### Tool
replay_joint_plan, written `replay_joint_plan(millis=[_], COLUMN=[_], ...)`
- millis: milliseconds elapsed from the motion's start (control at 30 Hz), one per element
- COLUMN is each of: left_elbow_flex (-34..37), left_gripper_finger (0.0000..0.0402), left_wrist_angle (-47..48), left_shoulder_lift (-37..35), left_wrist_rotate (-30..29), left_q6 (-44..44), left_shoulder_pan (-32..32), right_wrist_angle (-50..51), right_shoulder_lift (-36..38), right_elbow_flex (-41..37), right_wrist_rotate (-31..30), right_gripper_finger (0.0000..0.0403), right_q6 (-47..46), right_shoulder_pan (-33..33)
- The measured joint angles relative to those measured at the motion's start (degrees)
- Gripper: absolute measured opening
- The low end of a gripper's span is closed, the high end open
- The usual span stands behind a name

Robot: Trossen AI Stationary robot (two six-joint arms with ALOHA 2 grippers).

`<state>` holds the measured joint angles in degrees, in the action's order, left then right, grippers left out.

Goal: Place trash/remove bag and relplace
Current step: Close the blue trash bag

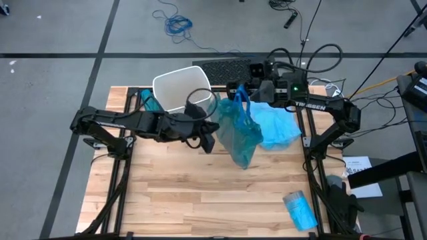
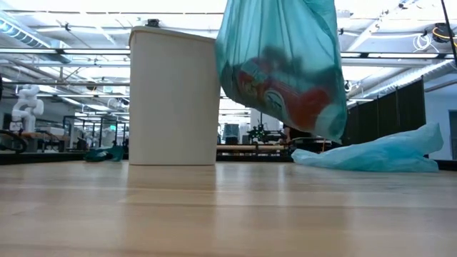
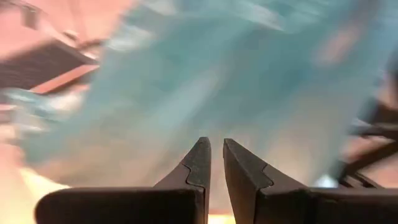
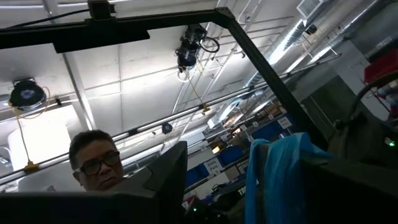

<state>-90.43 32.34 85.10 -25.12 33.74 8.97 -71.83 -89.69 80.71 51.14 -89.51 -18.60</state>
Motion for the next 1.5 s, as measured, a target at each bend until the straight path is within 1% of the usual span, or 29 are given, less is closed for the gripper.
replay_joint_plan(millis=[100, 167, 233, 300, 433, 533, 567, 633, 733, 833, 933, 1000, 1067, 1133, 1300, 1367, 1500], left_elbow_flex=[0.0, 0.0, -0.1, -0.1, -0.1, -0.1, -0.1, 0.0, 0.0, 0.0, 0.0, 0.0, 0.0, 0.0, -0.1, -0.1, -0.1], left_gripper_finger=[0.0014, 0.0004, 0.0003, 0.0002, 0.0001, 0.0001, 0.0001, 0.0006, 0.0031, 0.0071, 0.0112, 0.0124, 0.0121, 0.0103, 0.0016, 0.0008, 0.0003], left_wrist_angle=[0.9, 0.7, 0.2, -0.6, -4.2, -4.0, -4.1, -4.1, -3.0, -1.9, -2.1, -2.0, -1.9, -1.6, -1.9, -2.0, -2.2], left_shoulder_lift=[-0.8, -1.6, -1.7, -1.6, -0.4, 1.1, 1.6, 1.8, 1.7, 1.6, 0.9, 0.6, 0.6, 0.6, 2.4, 3.9, 7.4], left_wrist_rotate=[-6.1, -9.4, -10.6, -10.2, -6.6, -4.0, -3.1, 0.8, 8.3, 13.8, 17.4, 18.9, 18.2, 14.7, 5.7, 4.0, 3.6], left_q6=[-2.2, -4.1, -5.8, -7.4, -11.1, -13.0, -12.7, -11.4, -9.4, -8.2, -4.6, -1.7, -1.4, -2.6, -4.5, -4.3, -4.3], left_shoulder_pan=[0.0, 0.0, -0.5, -1.0, -1.6, -1.6, -1.6, -1.6, -2.1, -2.2, -2.2, -1.8, -0.8, 0.2, 0.5, -0.2, -1.1], right_wrist_angle=[-0.1, 0.1, 0.7, 2.3, 5.3, 5.5, 5.4, 5.0, 4.4, 4.5, 5.0, 5.3, 5.2, 5.2, 5.1, 5.2, 5.4], right_shoulder_lift=[0.0, 0.0, 0.0, 0.0, 0.0, 0.0, 0.0, 0.0, 0.0, 0.0, 0.0, 0.0, 0.0, 0.0, 0.0, 0.0, 0.0], right_elbow_flex=[0.0, 0.0, 0.0, 0.0, 0.0, 0.0, 0.0, 0.0, 0.0, 0.0, 0.0, 0.0, 0.0, 0.0, 1.0, 1.7, 3.2], right_wrist_rotate=[0.2, 0.2, 0.2, 0.2, -0.1, -0.1, -0.1, 0.0, 0.0, 0.0, -0.3, -0.4, -0.4, -0.4, -0.5, -0.5, -0.2], right_gripper_finger=[0.0171, 0.0171, 0.0171, 0.0171, 0.0171, 0.0171, 0.0171, 0.0171, 0.0171, 0.0171, 0.0171, 0.0171, 0.0171, 0.0171, 0.0171, 0.0171, 0.0171], right_q6=[0.1, 0.2, 0.5, 1.3, 3.4, 3.6, 3.7, 3.5, 2.8, 2.8, 3.5, 3.6, 3.6, 3.6, 3.6, 3.6, 3.6], right_shoulder_pan=[0.5, 1.0, 1.2, 1.2, 1.1, 1.1, 1.1, 0.7, 0.5, 0.2, 0.2, 0.2, 0.2, 0.2, 0.3, 0.4, 0.4])
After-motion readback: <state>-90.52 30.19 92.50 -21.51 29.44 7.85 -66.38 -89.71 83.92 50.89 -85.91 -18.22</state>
